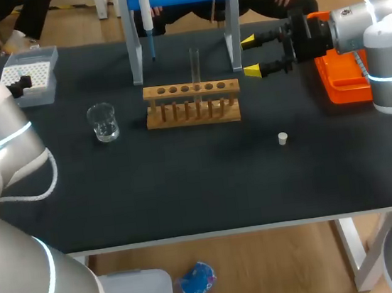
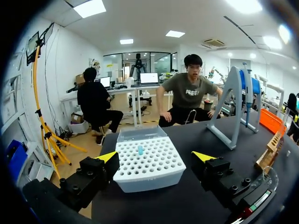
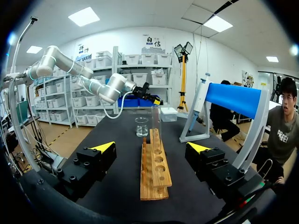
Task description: Invert the test tube, pick up the pipette, mount the tip to pipette, aspirate from beaker and dispense into the tube, eject the tip, return the pipette, and cap with the stopper.
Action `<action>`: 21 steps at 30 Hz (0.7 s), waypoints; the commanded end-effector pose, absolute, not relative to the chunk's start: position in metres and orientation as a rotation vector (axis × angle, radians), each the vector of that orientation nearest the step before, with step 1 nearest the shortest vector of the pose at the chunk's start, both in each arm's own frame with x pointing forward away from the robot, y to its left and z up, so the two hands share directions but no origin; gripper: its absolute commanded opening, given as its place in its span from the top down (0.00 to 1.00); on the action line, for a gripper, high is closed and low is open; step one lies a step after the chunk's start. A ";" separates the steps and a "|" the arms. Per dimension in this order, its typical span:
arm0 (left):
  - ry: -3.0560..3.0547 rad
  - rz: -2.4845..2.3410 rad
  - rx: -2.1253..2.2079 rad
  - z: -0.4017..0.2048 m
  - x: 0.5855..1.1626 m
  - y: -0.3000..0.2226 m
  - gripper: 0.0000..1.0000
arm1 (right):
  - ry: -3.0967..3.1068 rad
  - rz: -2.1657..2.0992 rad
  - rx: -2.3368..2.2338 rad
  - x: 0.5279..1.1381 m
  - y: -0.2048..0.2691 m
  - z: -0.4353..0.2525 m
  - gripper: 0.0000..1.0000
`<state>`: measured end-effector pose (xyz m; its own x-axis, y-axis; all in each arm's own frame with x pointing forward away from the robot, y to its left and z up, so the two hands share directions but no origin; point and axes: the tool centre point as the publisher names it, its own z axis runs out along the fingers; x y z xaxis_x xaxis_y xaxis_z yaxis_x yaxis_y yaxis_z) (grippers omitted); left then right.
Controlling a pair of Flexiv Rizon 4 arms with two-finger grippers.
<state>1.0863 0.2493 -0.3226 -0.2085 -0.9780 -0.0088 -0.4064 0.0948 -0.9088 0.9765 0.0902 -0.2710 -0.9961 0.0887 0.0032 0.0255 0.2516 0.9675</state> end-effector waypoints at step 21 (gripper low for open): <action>1.629 -1.039 -1.542 -0.348 1.146 0.246 0.00 | 2.445 1.887 0.111 0.976 0.090 -0.271 0.00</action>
